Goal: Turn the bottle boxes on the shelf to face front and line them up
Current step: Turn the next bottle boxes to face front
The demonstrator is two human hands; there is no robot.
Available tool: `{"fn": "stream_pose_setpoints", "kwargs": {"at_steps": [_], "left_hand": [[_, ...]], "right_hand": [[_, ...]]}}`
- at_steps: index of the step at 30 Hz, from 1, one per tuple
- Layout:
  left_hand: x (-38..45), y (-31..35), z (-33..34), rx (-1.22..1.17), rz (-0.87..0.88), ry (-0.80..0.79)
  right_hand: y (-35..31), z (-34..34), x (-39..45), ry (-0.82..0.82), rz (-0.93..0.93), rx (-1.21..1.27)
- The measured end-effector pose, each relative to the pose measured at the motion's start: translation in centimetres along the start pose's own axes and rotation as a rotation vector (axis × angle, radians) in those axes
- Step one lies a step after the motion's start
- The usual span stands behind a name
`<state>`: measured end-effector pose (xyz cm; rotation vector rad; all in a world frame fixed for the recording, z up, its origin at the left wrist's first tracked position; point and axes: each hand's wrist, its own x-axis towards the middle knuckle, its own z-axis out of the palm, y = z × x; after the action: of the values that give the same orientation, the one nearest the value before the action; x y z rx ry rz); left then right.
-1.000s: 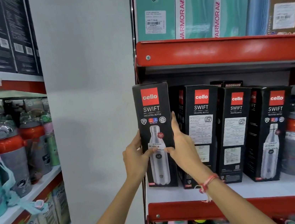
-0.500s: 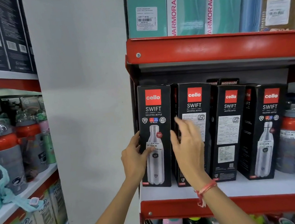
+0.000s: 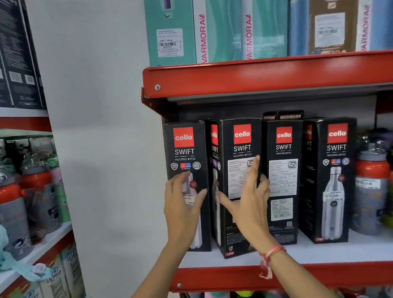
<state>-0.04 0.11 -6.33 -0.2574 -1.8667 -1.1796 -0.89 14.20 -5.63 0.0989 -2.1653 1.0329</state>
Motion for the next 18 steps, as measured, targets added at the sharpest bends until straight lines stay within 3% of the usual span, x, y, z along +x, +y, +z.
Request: {"fn": "stream_pose_setpoints", "kwargs": {"at_steps": [3,12,18], "left_hand": [[-0.8,1.2,0.8,-0.067,-0.036,-0.176],[-2.1,3.4,1.7,-0.244,-0.177,-0.481],[-2.8,3.4,2.4,-0.228,-0.137,-0.394]], "right_hand": [[1.1,-2.1,-0.4,-0.095,-0.061,0.168],[3.4,-8.5,0.5,-0.389,-0.17,0.409],[4.8,-9.1,2.4,-0.612,-0.152,0.454]]}}
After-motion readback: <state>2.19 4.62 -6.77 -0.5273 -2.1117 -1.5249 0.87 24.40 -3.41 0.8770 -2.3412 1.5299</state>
